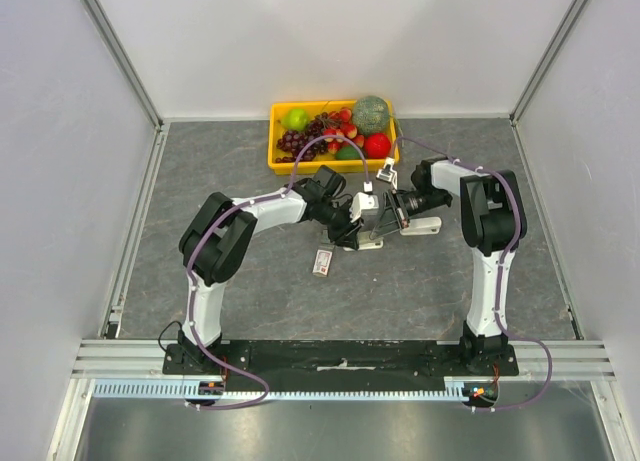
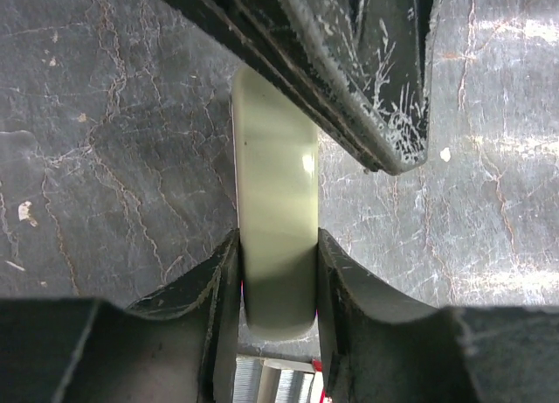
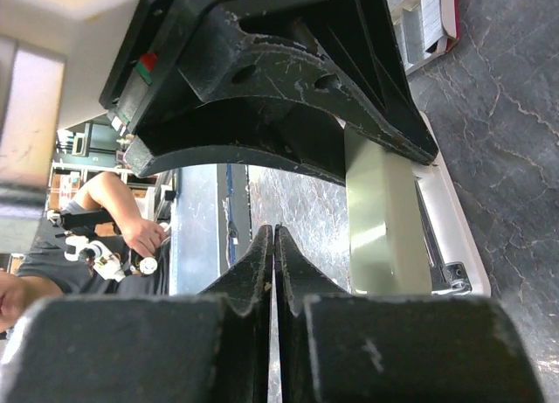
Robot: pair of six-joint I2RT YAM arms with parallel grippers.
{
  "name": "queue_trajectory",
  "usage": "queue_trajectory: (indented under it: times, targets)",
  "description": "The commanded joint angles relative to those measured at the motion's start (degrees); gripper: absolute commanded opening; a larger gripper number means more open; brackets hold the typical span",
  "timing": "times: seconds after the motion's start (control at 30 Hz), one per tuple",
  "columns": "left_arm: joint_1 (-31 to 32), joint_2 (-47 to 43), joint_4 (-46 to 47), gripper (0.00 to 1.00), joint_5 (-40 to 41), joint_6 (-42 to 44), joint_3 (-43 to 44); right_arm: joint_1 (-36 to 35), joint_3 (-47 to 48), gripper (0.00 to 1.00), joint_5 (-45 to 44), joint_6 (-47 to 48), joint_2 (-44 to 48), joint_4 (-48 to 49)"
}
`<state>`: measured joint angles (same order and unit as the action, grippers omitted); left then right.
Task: Load the staples into the stapler
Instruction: Close the stapler at the center of the board.
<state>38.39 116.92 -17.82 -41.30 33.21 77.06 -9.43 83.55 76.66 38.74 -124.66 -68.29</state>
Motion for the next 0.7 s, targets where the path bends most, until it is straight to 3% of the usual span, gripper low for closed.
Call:
queue_trajectory:
  times: [0.0, 0.17, 0.23, 0.37, 0.5, 0.67]
  targets:
    - [0.5, 1.6, -1.9, 0.23, 1.0, 1.8, 2.5, -0.8, 0.7, 0.06, 2.4, -1.0, -0.7, -2.3]
    - [0.5, 1.6, -2.2, 0.23, 1.3, 1.9, 2.4, -1.7, 1.2, 0.06, 0.3, -2.3, -2.3, -1.3]
    - [0.5, 1.7, -2.4, 0.23, 1.3, 2.0, 2.4, -2.5, 0.8, 0.04, -2.5, -9.1, -3.0, 2.3]
    - [0.5, 1.7, -3.0, 0.22, 1.7, 2.4, 2.0, -3.8, -3.9, 0.03, -10.7, -25.7, -3.3, 20.1]
    - [0.4, 1.6, -2.9, 0.2, 2.2, 2.4, 1.5, -4.0, -4.0, 0.03, -14.7, -28.4, -4.3, 22.4]
    - [0.5, 1.6, -2.7, 0.19, 2.6, 2.4, 1.0, -3.9, -4.0, 0.03, -12.9, -27.9, -3.8, 22.8]
